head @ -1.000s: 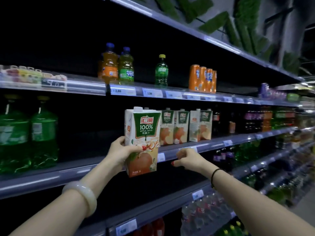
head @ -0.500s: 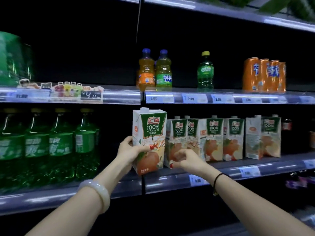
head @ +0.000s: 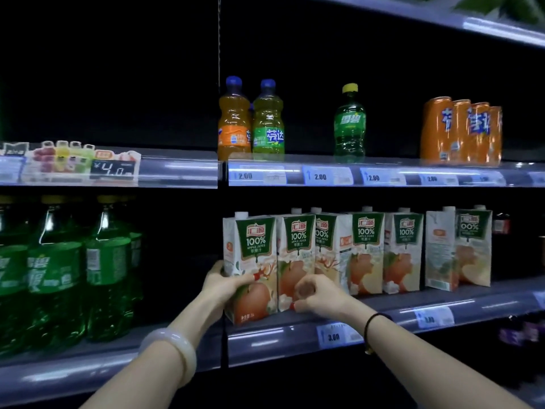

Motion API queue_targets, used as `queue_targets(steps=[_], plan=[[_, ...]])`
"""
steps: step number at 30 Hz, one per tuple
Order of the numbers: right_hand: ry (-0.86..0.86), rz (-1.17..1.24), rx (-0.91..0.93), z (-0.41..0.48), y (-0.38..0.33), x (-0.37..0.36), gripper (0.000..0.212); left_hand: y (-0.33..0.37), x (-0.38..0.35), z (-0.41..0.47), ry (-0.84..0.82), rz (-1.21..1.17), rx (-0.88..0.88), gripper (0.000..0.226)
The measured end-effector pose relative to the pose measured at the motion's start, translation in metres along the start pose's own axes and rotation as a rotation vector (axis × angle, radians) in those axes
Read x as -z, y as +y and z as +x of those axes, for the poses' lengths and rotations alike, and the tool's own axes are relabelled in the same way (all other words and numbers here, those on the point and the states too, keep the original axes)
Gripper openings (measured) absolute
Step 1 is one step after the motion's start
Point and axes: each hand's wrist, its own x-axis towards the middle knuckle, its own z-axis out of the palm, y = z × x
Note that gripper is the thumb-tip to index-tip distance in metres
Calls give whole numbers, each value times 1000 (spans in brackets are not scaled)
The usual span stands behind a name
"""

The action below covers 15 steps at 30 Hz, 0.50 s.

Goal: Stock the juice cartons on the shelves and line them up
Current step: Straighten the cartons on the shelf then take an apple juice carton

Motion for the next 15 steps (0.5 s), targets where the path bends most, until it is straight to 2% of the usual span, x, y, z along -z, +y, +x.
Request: queue_targets(steps=[5, 10, 13, 15], plan=[[-21, 1, -37, -3, 12, -8, 47, -3, 5, -5, -33, 115, -9, 65], [-51, -44, -32, -12, 13, -12, 48, -16, 7, -26, -10, 406, -28, 75], [-65, -68, -2, -21, 9, -14, 48, -10, 13, -43, -51, 575, -46, 62], [-68, -95, 29, -30, 8, -16, 46, -8, 17, -57, -79, 677, -57, 44]])
